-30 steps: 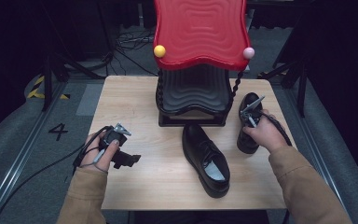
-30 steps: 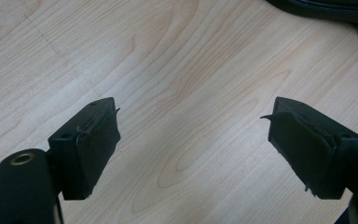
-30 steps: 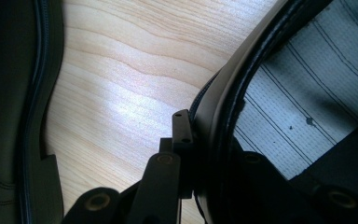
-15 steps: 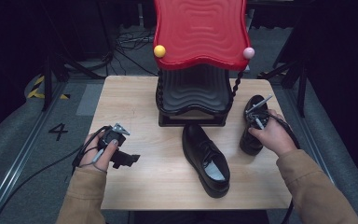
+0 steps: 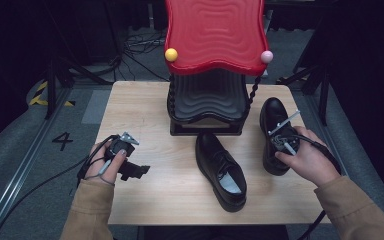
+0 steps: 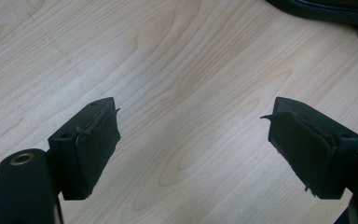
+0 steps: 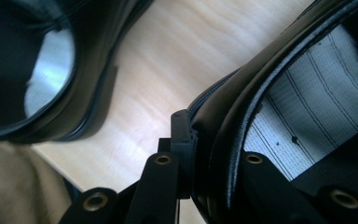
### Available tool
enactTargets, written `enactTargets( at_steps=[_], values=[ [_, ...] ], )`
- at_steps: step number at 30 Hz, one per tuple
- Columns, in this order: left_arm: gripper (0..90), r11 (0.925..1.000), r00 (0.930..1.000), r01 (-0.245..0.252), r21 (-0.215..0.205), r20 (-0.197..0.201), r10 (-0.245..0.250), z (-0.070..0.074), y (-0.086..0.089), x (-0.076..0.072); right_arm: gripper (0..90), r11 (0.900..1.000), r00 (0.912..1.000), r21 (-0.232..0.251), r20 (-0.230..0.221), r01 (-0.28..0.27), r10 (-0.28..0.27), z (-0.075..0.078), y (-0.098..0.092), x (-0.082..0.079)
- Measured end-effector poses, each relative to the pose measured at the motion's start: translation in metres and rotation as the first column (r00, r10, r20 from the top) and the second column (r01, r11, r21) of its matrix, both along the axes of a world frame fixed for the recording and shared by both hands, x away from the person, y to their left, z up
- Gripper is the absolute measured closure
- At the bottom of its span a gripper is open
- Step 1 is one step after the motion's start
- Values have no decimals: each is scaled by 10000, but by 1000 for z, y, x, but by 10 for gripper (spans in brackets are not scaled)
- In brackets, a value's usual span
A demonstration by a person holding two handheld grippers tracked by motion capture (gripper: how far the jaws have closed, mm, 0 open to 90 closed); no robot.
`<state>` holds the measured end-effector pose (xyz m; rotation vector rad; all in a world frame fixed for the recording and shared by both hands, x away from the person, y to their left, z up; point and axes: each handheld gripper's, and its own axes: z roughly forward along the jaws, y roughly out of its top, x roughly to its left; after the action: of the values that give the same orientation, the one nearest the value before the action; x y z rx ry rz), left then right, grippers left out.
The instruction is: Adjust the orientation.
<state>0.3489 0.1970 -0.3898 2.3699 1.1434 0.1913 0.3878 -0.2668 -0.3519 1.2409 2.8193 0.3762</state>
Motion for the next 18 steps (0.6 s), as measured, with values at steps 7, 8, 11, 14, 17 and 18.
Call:
enactTargets(
  at_steps=[7, 8, 11, 14, 17, 18],
  values=[
    [167, 10000, 10000, 51, 0, 9, -51, 0, -1, 0, 833, 9961, 9963, -215, -39, -860, 859, 10, 10, -34],
    [167, 10000, 10000, 40, -22, 14, -40, 0, -1, 0, 833, 9939, 9943, -265, -60, -1067, 1065, 11, 12, -40],
    [167, 10000, 10000, 19, -11, 15, -19, 0, -1, 0, 832, 9896, 9899, -248, 10, -1420, 1421, 13, 16, -52],
    [167, 10000, 10000, 38, 5, 1, -38, 0, -2, -1, 832, 9844, 9847, -324, 150, -1728, 1733, 15, 19, -61],
    [167, 10000, 10000, 52, 15, 23, -52, 0, -1, 0, 832, 9771, 9778, -465, 212, -2075, 2086, 16, 22, -69],
    [167, 10000, 10000, 40, 22, 13, -40, 0, -1, 0, 833, 9753, 9758, -439, 203, -2167, 2177, 15, 23, -72]
  ],
)
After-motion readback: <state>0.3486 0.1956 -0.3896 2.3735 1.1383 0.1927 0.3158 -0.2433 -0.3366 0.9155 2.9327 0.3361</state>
